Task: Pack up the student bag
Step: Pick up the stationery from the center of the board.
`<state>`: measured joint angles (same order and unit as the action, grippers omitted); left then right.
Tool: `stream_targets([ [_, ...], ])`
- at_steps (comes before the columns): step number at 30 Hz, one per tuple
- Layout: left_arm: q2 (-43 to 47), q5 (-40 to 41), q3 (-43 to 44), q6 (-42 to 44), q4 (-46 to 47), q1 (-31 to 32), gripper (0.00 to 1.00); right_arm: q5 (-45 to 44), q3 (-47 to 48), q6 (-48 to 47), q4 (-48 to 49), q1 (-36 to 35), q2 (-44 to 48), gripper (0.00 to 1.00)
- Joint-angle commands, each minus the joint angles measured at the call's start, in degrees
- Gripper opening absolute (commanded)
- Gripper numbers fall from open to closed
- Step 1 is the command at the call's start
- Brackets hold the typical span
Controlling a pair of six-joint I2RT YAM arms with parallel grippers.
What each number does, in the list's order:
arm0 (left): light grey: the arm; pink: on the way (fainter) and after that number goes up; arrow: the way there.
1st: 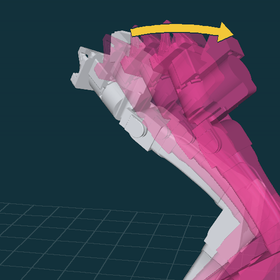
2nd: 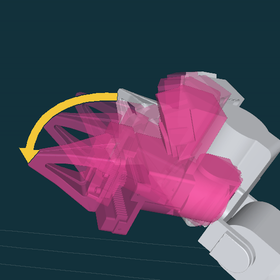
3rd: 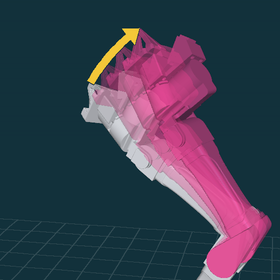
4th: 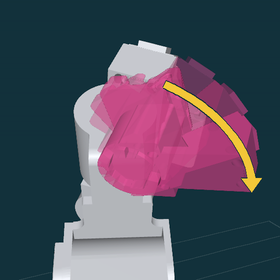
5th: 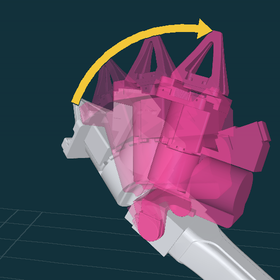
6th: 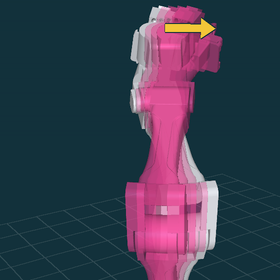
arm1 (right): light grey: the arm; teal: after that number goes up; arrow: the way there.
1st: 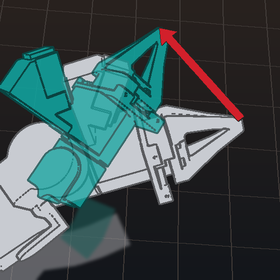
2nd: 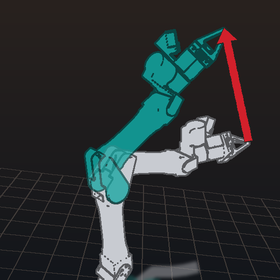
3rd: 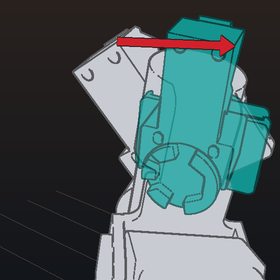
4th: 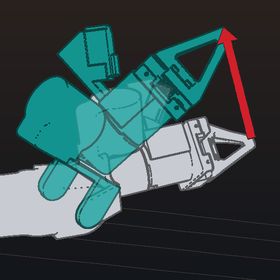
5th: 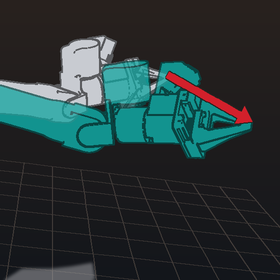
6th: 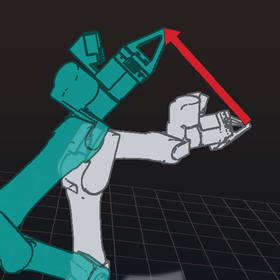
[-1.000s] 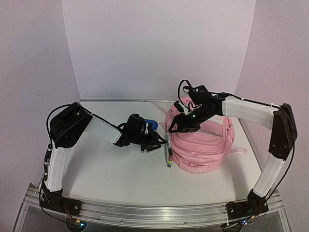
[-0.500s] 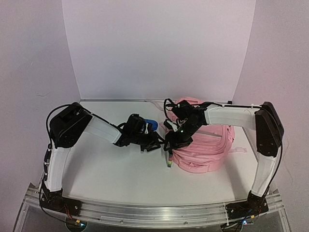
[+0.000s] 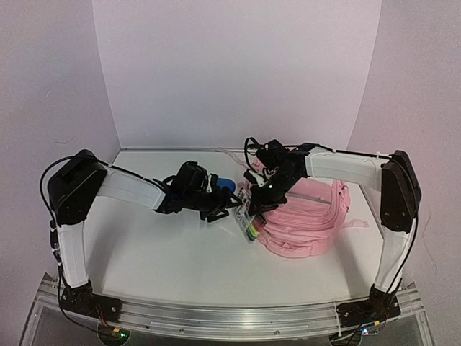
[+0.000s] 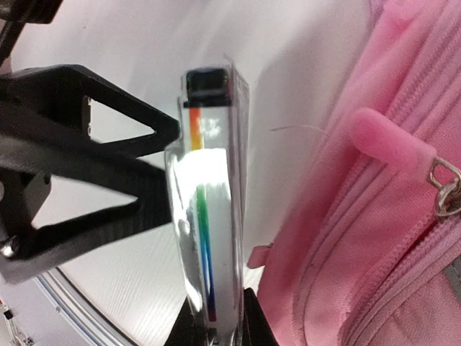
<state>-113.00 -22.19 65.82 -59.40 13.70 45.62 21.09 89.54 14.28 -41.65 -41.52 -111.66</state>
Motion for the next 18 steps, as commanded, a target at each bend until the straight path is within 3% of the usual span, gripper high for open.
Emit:
stream_targets([
  [1,13.2,3.9,-4.7,2.1,-3.1,0.3,0.76,8.6,5.2,-3.8,0.1,2.8,5.5,0.0],
  [9,25.4,2.8,-10.3,3.6,-1.8,0.4,0.87,35.8,13.0,-6.7,0.5,12.5,3.2,0.0],
  [13,25.2,0.4,-9.0,4.7,0.9,0.5,0.88,48.8,16.4,-7.5,0.6,14.0,1.5,0.0],
  [18,22.3,-2.6,-5.9,5.2,5.2,0.5,0.83,56.1,16.9,-8.9,0.7,14.0,2.0,0.0],
])
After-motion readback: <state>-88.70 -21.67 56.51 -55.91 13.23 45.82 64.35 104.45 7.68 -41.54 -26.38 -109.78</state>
